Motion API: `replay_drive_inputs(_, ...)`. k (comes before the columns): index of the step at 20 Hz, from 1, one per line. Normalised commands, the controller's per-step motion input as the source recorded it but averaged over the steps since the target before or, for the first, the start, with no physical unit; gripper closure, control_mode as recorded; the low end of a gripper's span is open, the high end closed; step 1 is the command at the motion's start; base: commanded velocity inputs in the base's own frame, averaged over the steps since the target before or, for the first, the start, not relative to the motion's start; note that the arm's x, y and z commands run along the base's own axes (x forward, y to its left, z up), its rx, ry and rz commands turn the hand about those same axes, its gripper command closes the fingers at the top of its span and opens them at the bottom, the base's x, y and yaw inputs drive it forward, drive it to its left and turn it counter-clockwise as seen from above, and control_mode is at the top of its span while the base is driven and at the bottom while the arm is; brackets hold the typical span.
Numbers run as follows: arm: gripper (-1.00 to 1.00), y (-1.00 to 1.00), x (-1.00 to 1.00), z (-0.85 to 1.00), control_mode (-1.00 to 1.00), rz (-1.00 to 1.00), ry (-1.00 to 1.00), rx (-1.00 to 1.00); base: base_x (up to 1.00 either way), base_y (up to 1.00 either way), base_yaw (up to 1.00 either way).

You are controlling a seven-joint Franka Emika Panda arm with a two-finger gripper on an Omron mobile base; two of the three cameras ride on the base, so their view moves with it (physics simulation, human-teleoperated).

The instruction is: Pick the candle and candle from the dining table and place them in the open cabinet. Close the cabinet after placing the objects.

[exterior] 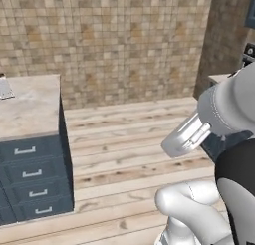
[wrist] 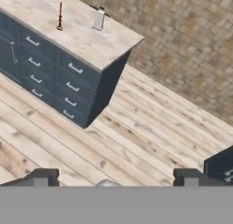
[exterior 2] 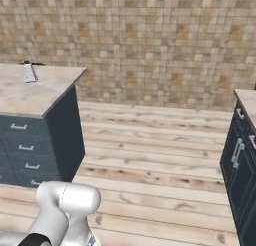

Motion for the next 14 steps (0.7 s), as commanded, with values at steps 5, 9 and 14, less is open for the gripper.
replay_drive_inputs(5,-1.00,0.00,0.00,0.00,1.00,0.00,0.00,0.00,0.19,1.00,0.00)
replay_drive_inputs(9,-1.00,0.00,0.00,0.00,1.00,0.00,0.00,0.00,0.00,1.00,0.00)
replay_drive_inputs(14,-1.00,0.00,0.00,0.00,1.00,0.00,0.00,0.00,0.04,1.00,0.00)
